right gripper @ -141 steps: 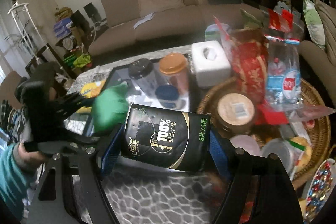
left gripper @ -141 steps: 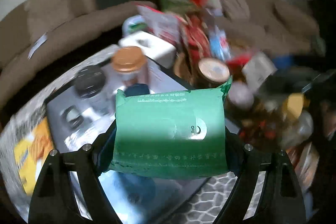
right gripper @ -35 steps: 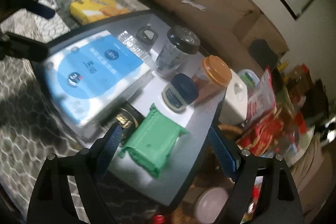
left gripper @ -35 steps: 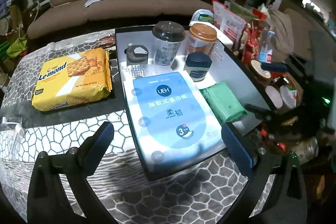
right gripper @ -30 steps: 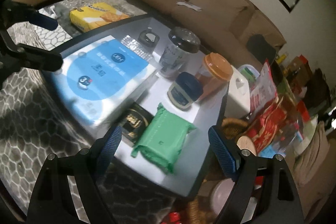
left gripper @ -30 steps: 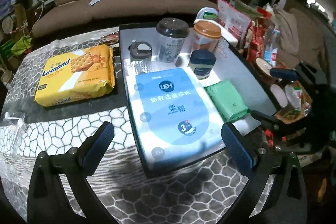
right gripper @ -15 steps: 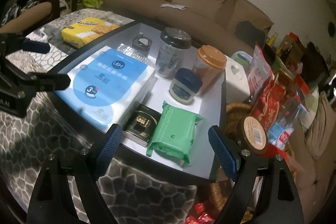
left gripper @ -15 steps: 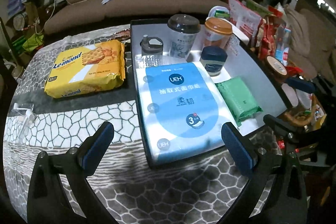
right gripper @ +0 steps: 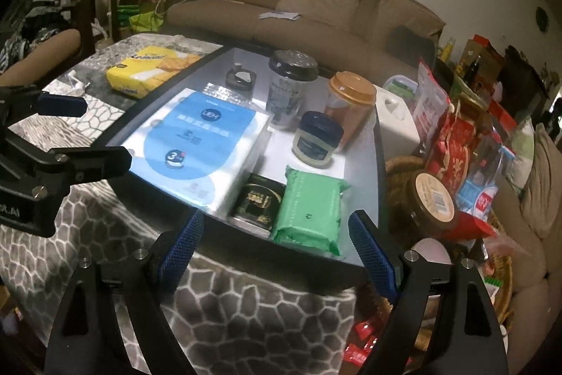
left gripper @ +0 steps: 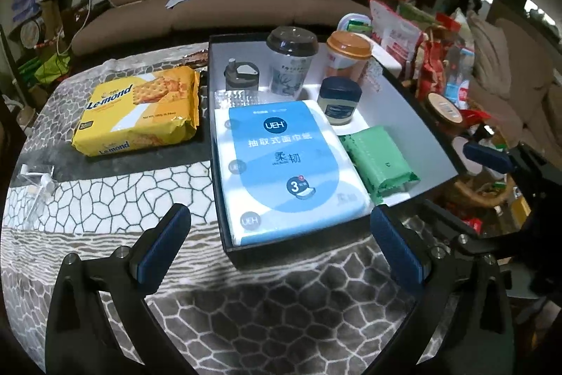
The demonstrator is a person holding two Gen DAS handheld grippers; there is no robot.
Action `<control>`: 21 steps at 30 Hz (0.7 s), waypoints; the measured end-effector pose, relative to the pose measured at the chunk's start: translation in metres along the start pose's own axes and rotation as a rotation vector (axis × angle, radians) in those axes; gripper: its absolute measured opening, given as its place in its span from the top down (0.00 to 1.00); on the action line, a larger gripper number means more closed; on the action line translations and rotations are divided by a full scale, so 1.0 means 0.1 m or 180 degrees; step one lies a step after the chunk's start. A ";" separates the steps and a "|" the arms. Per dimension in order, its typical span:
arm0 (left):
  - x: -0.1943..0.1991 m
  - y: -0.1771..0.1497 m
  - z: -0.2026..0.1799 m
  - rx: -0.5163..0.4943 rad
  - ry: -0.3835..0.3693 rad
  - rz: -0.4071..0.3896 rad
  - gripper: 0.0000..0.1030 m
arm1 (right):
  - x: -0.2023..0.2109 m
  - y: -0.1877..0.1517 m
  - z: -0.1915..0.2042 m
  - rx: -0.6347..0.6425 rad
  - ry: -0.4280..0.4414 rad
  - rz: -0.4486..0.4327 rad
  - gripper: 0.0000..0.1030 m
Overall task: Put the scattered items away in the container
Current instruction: 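Withdraw both open tools from the box toward the cracker pack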
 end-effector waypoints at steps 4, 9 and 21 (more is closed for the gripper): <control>0.15 -0.05 0.04 0.0006 -0.0047 -0.0056 0.01 | 0.09 0.00 0.12 -0.0045 0.0060 -0.0029 0.16; 0.34 -0.15 0.24 0.0051 -0.0042 -0.0136 0.01 | 0.20 0.05 0.39 -0.0093 0.0167 -0.0121 0.12; 0.57 -0.63 1.78 0.0539 0.0284 -0.0183 0.01 | 0.07 0.46 1.28 -0.0370 0.0720 -0.0218 0.11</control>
Point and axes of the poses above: each gripper's, at about its wrist camera, not at the fingertips, and x roughly against the way its jaws point, z to its left, y to its top, the point moved 4 cm from there along -x, roughly the way its jaws point, and after that the axes turned 7 degrees about -x, right-handed, at the moved point
